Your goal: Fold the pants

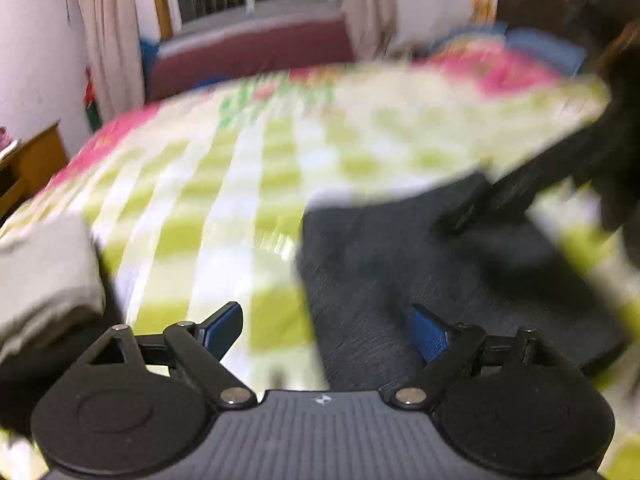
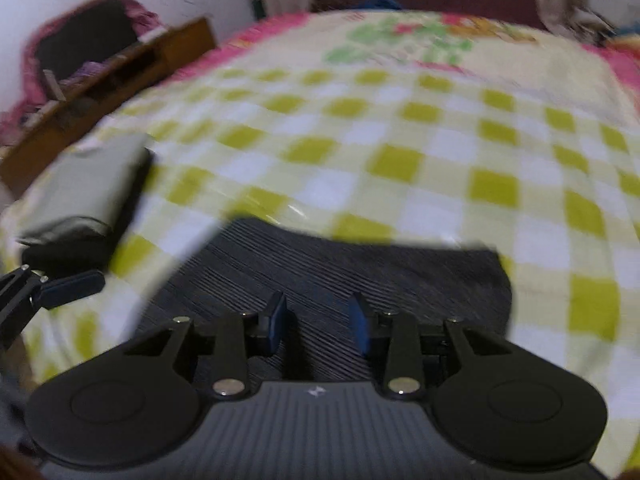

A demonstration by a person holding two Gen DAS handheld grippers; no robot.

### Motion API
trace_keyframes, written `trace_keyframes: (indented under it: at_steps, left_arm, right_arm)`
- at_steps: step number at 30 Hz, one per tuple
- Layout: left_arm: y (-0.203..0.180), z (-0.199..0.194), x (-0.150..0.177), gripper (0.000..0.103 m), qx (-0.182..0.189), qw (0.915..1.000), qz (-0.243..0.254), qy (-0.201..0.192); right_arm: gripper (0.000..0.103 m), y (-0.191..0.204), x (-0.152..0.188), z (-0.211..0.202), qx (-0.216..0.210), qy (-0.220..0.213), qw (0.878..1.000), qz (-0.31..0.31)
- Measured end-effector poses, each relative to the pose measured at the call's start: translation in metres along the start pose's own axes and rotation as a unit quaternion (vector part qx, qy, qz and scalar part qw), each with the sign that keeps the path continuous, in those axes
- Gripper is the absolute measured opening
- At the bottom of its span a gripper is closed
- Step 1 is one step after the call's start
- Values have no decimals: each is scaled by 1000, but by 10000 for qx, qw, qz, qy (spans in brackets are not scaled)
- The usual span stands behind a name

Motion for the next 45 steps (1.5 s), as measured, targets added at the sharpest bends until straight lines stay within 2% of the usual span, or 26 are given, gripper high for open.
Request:
trace_keyframes:
  at_steps: [4,6,10,11,14,15,17,19,21,23,25,27,30,33,36,39,42,45]
  left_arm:
    - [10,-13,8,103,191,9992,-318,163]
    - [9,-31,-2,103,80,9997,-202,-67]
    - [-3,-39,-24,103,-70,9977,78,-674]
    - [-6,-31,-25,103,-108,9979,150,-615]
    - [-6,11,-3,103,-54,9998,188,73]
    - [-1,18,5,103,47,9998,-35,166]
    - [9,13,5,103,243,9977,-557,299]
    - [13,0,2,103,210,9970,-719,184]
    - [10,-7,0,103,-61,9991,-423,-22]
    - [2,-1,9,103,-204,9996,-179,62]
    - [2,2,11,103,-214,9993,-263,143]
    - [7,-6,6,103,-172,9983,-514,225]
    - [5,-23,0,103,-306,9991,-283,-17]
    - [-3,-8,11,103,-206,9991,-21,357]
    - [-2,-19,7,103,-230,9995,-64,210]
    - [-3,-30,-3,103,-152,9999,-33,-14]
    - [-4,-26,-13,103,-146,9998,8,-134]
    - [-3,-11,-21,103,-3,9998,-84,-185]
  right_arm:
    - [30,-19,-6,4,-50,-93,9991,417]
    - [36,-15,-10,-4,-97,-276,9989,357]
    - [35,-2,-4,-14,-134,-432,9989,150]
    - [35,-4,0,-12,-70,-401,9991,140]
    - [29,-22,12,-5,25,-315,9990,323]
    - [26,-27,16,-5,6,-298,9987,405]
    - [27,-31,21,-18,-10,-363,9974,622]
    - [34,-26,24,-40,17,-586,9968,542]
    - [37,-25,32,-53,139,-695,9964,460]
    - [36,-30,46,-51,243,-596,9963,562]
    - [35,-37,60,-44,394,-369,9956,767]
    - [37,-36,64,-54,438,-497,9943,835]
    - [40,-33,65,-70,421,-703,9928,872]
    - [40,-42,77,-56,536,-385,9936,919]
    - [41,-46,76,-66,376,-590,9898,1239]
    - [45,-49,71,-74,318,-733,9890,1244]
    - [47,-60,67,-70,465,-732,9879,1288]
    - [48,-73,63,-64,233,-859,9830,1606]
Point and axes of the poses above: each gripper's, at about its wrist camera, not at the fingertips, and z roughly the way its jaws point, y to its left, x to its underside, the point moved 8 cm from there along z, roughly the way its jaws point, and after that the axes turned 4 degrees about -x, right-handed, at the moved point
